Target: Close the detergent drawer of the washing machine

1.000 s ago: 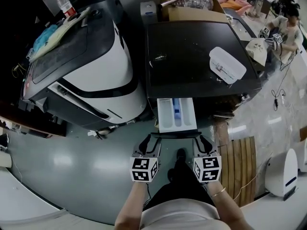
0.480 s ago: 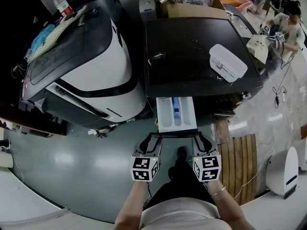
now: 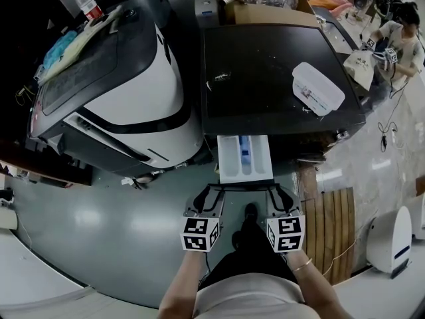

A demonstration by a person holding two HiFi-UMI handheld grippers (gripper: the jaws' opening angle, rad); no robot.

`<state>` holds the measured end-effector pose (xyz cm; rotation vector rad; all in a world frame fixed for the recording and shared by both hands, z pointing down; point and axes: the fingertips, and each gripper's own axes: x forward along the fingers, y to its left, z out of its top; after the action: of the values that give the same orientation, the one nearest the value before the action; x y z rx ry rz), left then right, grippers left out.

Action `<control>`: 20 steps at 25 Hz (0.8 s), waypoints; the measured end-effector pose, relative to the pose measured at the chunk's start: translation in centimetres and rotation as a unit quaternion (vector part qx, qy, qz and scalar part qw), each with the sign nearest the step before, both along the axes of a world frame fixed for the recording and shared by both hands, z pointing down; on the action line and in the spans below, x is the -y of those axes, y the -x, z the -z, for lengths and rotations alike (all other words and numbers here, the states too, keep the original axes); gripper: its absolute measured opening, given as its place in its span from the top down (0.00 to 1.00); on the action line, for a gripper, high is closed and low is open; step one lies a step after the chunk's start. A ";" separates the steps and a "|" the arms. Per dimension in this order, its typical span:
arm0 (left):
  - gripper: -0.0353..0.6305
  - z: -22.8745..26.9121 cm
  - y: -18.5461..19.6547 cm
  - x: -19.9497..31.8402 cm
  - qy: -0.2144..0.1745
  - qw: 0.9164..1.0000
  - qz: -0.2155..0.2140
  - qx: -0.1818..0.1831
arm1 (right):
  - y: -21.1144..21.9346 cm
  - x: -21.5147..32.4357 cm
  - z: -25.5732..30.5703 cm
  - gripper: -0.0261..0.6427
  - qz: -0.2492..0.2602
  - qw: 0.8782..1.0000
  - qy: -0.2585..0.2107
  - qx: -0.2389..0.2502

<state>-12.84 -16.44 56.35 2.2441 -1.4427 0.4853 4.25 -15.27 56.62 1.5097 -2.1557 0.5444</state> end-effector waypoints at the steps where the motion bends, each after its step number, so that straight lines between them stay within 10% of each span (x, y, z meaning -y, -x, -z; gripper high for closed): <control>1: 0.71 0.0 0.0 0.1 -0.001 1.000 0.001 0.001 | 0.0 0.1 0.0 0.83 0.000 1.000 -0.001 -0.001; 20: 0.71 0.2 0.2 2.5 -0.005 1.000 0.012 0.005 | 0.2 2.5 0.2 0.83 0.000 1.000 -0.005 -0.007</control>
<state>-13.01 -18.94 56.11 2.2329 -1.4793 0.4822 4.08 -17.78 56.39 1.5147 -2.1513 0.5225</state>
